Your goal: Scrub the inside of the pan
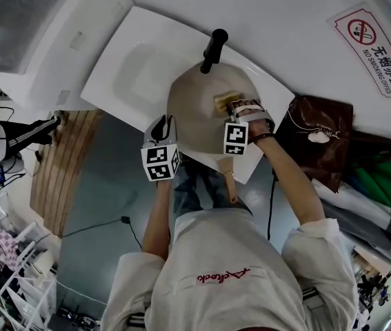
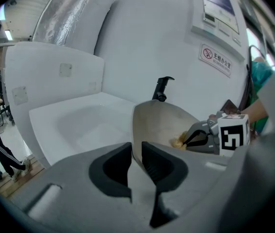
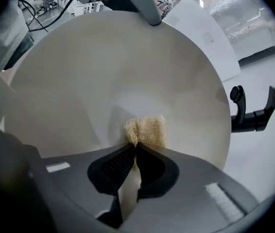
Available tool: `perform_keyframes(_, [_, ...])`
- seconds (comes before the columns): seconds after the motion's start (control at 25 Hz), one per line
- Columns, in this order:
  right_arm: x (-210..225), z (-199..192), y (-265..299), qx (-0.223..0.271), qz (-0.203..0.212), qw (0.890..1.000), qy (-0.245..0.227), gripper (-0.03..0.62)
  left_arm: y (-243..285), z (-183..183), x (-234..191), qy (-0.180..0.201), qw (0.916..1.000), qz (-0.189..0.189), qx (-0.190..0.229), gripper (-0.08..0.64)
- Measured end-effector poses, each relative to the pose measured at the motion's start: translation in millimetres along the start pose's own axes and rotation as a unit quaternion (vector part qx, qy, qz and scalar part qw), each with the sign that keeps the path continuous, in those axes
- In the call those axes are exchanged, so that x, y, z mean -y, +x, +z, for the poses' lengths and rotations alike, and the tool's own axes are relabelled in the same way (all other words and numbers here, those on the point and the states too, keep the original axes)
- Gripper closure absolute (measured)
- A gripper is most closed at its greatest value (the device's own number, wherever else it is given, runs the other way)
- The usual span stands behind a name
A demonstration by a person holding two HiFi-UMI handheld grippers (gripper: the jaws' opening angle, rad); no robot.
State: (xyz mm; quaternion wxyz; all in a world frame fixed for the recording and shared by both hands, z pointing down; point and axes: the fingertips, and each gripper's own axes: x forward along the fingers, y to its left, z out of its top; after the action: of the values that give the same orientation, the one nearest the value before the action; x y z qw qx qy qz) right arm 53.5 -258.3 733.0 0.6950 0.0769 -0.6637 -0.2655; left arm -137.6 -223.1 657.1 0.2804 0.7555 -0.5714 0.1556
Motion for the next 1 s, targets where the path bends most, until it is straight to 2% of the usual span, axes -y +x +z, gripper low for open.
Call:
perform_keyframes(0.24, [-20.4,3.6,-6.6,0.001,0.014,1.000,0.008,0.569,-0.2,-0.6,0.3,0.000,1.0000,0.001,0.001,0.492])
perform_keyframes(0.56, [-46.6,15.3,-14.9,0.005,0.048,0.999,-0.005,0.569,-0.4,-0.5,0.5,0.000,1.0000,0.002,0.002,0.491])
perform_keyframes(1.0, [-73.4,60.7,-26.5,0.031,0.098,0.995,-0.019,0.569,-0.5,0.2,0.2,-0.001,1.0000,0.002,0.004,0.491])
